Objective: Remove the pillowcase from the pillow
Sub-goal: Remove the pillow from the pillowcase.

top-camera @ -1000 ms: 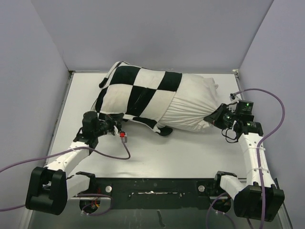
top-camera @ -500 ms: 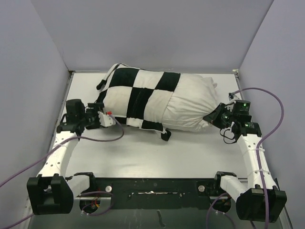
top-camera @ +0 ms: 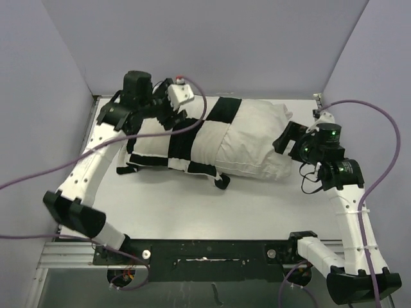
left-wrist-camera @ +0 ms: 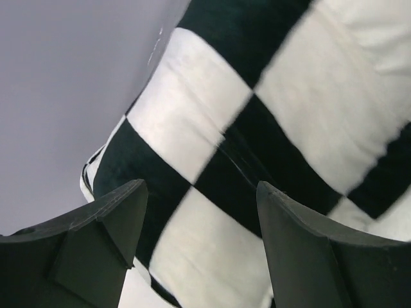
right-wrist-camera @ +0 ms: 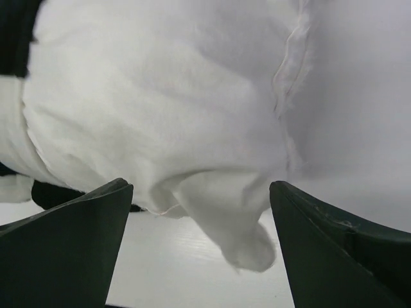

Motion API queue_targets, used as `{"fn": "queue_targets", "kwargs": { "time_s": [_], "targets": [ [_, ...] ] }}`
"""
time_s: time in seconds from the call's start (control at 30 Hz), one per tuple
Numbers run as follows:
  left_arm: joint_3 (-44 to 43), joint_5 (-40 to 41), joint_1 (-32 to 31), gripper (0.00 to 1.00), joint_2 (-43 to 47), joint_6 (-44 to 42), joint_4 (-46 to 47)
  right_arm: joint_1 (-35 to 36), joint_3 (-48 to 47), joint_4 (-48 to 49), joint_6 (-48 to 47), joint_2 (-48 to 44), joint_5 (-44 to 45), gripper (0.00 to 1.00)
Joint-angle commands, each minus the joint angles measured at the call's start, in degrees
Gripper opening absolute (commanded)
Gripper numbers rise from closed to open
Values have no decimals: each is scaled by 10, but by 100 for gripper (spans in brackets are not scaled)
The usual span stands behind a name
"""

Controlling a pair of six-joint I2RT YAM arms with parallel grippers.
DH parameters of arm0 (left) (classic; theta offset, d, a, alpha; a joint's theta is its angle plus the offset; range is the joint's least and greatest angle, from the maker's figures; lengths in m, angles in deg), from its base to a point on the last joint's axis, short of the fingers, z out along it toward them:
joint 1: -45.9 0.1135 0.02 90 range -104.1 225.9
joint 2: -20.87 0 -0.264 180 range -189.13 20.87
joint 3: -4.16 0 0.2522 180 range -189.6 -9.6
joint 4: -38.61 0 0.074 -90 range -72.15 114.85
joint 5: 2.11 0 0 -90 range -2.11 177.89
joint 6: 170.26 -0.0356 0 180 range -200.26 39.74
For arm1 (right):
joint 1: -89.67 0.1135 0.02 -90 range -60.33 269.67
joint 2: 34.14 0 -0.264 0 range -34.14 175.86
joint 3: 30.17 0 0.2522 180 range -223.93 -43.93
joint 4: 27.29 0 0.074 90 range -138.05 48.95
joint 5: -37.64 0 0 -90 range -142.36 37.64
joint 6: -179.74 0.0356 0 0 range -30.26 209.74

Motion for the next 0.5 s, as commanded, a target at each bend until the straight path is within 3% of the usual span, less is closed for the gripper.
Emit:
{"fn": "queue_targets", "kwargs": {
  "time_s": [0.0, 0.13, 0.23, 0.33, 0.47],
  "targets": [
    [-135, 91, -4, 68, -141, 145, 34, -49, -88, -1, -14, -9, 41, 96],
    [-256, 142, -9, 67, -260, 196, 33, -98, -131, 23, -9, 50, -8, 99],
    [-280, 145, -12, 63, -313, 194, 16, -107, -177, 36, -13, 105, -19, 98],
    [-218, 117, -13, 58, -308, 183, 12, -110, -213, 44, -12, 159, -26, 98],
    [-73, 25, -22, 46, -236, 124, -10, -112, -221, 78, 0, 209, -27, 98]
  ]
}}
